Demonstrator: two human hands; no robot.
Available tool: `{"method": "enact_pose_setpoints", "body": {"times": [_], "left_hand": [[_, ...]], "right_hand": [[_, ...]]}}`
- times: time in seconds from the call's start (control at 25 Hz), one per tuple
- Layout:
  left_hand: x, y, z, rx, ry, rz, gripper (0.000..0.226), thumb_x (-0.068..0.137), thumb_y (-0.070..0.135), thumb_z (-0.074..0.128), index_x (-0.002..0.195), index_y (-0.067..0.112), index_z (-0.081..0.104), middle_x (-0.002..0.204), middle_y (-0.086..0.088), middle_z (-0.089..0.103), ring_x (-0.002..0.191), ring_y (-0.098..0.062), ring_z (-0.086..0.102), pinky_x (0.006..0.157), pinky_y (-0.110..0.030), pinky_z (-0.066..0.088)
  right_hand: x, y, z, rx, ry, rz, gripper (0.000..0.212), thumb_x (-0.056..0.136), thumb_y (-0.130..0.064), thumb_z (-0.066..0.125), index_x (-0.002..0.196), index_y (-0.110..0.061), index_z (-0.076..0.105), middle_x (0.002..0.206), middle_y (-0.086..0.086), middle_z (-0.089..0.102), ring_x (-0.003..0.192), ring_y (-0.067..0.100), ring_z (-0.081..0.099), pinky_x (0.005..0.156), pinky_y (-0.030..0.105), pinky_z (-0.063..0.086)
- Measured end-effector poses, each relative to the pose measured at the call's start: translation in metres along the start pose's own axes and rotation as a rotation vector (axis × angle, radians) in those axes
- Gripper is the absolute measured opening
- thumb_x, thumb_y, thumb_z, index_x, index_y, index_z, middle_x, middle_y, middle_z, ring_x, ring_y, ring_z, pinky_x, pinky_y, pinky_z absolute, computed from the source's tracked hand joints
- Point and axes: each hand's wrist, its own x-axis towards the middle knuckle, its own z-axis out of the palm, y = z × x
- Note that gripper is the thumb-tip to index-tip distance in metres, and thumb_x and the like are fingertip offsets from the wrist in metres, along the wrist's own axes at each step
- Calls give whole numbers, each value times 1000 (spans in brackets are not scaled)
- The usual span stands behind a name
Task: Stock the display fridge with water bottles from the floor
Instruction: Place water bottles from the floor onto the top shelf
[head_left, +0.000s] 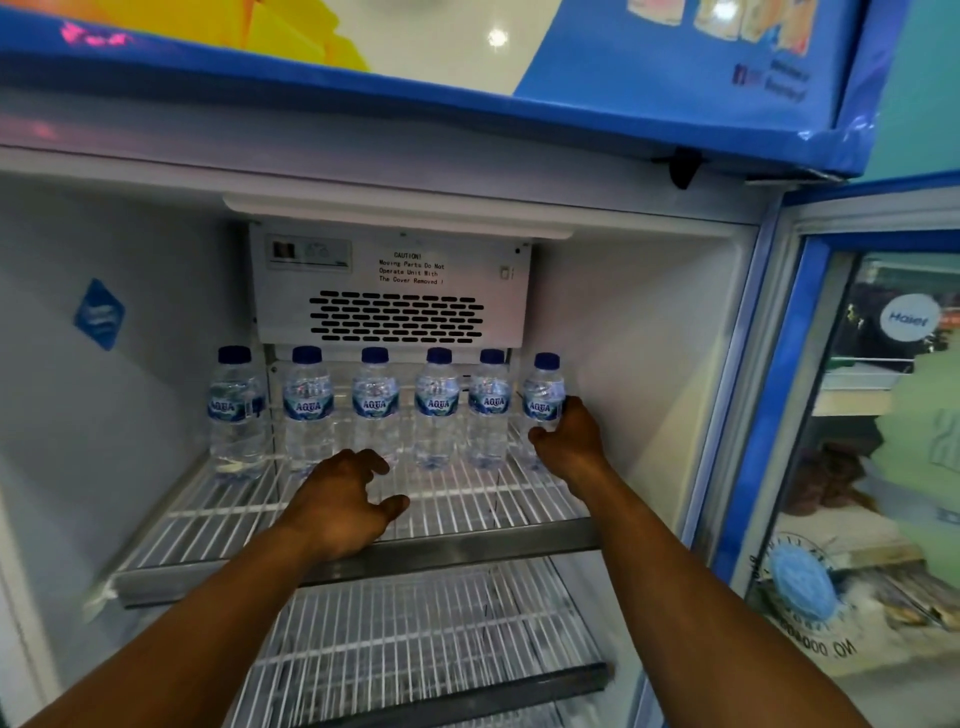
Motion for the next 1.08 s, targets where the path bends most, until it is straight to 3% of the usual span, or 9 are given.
{"method": "enact_pose_setpoints", "body": {"times": [0.24,0.4,0.72,0.88,0.96,1.08], "left_hand": [[3,-3,1,5,6,10,54,84,52,67,131,29,52,130,3,55,117,-14,54,96,-23,42],[5,-4,2,-15,-5,-1,54,84,50,69,131,29,51,132,3,54,119,-14,54,98,-25,43],[4,-4,3,-5,15,7,53,84,49,69,130,28,52,130,3,56,118,-15,54,97,-25,43],[4,-6,4,-4,20,5,50,85,47,69,128,27,54,129,2,56,119,-16,54,99,-27,44],[1,-5,3,-3,62,21,45,86,43,68,126,26,56,125,2,58,115,-17,55,97,-30,46],[-6,3,-2,47,204,117,39,86,38,64,123,26,58,117,0,63,105,-18,59,89,-32,51]], "right_hand": [[10,12,4,32,-2,23,51,85,-11,71,132,-12,51,126,7,62,108,26,62,81,27,46],[10,20,7,-104,-7,-7,64,76,-27,84,130,-11,54,128,8,64,113,28,63,90,32,52],[16,22,10,-200,3,-21,59,83,-20,77,133,-7,50,134,14,59,121,32,58,97,33,47],[16,21,10,-263,-9,46,66,80,-28,81,133,-7,48,134,13,59,118,32,59,96,36,51],[11,15,4,-347,-44,104,70,77,-33,82,131,-5,48,129,14,60,114,32,61,90,36,54],[-12,-1,-8,-466,-5,111,59,78,-32,78,123,-3,53,117,13,64,100,31,65,72,29,51]]}}
